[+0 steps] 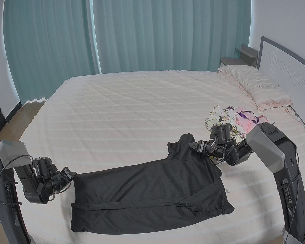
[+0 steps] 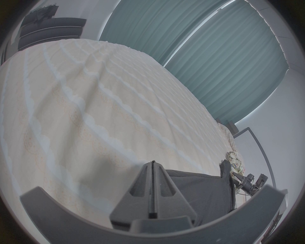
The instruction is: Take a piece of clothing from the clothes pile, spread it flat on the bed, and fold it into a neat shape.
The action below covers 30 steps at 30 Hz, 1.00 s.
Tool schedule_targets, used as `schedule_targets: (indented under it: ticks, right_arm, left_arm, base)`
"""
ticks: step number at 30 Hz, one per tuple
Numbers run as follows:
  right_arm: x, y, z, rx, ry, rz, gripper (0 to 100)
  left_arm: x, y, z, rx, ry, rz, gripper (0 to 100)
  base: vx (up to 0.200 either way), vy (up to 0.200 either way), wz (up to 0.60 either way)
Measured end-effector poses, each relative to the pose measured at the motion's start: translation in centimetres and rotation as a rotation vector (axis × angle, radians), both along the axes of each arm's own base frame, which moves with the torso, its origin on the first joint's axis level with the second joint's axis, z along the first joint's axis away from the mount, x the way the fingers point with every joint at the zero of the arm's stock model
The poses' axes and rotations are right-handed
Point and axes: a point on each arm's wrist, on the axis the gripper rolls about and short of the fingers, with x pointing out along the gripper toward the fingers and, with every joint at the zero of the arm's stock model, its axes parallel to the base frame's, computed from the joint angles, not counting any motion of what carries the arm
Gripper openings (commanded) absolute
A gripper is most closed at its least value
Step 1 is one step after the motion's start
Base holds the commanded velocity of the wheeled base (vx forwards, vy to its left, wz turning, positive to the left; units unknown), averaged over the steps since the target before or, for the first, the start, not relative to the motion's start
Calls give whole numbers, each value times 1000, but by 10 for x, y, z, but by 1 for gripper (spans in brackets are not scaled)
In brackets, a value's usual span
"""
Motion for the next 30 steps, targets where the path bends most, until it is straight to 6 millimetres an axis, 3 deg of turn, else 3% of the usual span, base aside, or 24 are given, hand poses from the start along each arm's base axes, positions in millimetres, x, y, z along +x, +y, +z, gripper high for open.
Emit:
schedule_targets:
  ticks: [1,11,25,30]
  right_arm:
    - [-1,0,-2,-1,7,0,0]
    - [-8,-2,-11,2,42,-3,0]
    - [-14,-20,19,24,-16,-47,0]
    - [-20,-30,19,28,-37,-67,0]
  left_arm:
    - [0,0,0,-2,0,1,0]
    - [1,0,4,-21,-9,13,0]
    - [-2,1,15,-18,-32,21,0]
    - [-3,2,20,-16,-42,32,0]
  base:
    - [0,0,0]
    - [0,0,0]
    - [0,0,0]
    - [0,0,0]
